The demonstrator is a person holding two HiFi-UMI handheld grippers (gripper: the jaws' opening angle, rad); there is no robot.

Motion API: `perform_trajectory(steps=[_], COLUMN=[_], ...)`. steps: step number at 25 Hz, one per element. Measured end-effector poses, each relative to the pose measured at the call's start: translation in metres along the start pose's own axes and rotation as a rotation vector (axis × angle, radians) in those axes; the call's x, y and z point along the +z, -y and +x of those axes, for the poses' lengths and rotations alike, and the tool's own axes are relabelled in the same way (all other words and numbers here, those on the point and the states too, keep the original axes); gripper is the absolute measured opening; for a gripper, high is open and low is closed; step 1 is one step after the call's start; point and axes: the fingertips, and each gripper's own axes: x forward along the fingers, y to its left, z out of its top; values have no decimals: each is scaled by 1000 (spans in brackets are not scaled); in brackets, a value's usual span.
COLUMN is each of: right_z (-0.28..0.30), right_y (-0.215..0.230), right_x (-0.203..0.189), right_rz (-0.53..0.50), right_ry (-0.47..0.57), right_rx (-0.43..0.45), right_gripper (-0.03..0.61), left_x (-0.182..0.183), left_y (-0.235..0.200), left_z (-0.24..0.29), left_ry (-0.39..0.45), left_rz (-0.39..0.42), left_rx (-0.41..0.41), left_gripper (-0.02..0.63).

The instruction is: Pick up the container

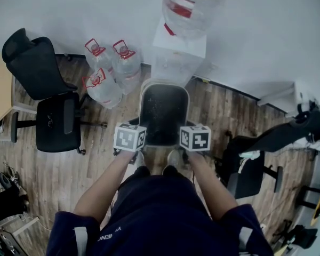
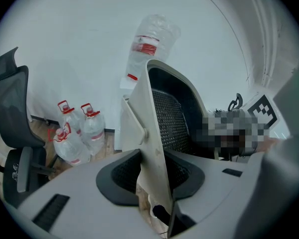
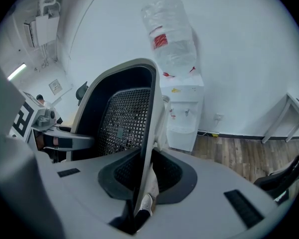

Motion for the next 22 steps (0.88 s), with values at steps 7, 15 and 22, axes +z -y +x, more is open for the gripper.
perform_trajectory(steps=[7,15,22], right_z=[-1,-2,-2], right_y=[3,6,10], right_x=[2,-4,-6], right_rz=[9,9,16], right_ry=[8,5,14], right_rx=[-10,-22,-29], right_gripper=[64,63,61], left_x=[6,0,-3], left_y=[3,7,7], left_z=[2,4,7], left_ry=[12,10,1], left_rz=[12,6,-3], left_rx=[-9,-14,-8], left_gripper=[132,132,132])
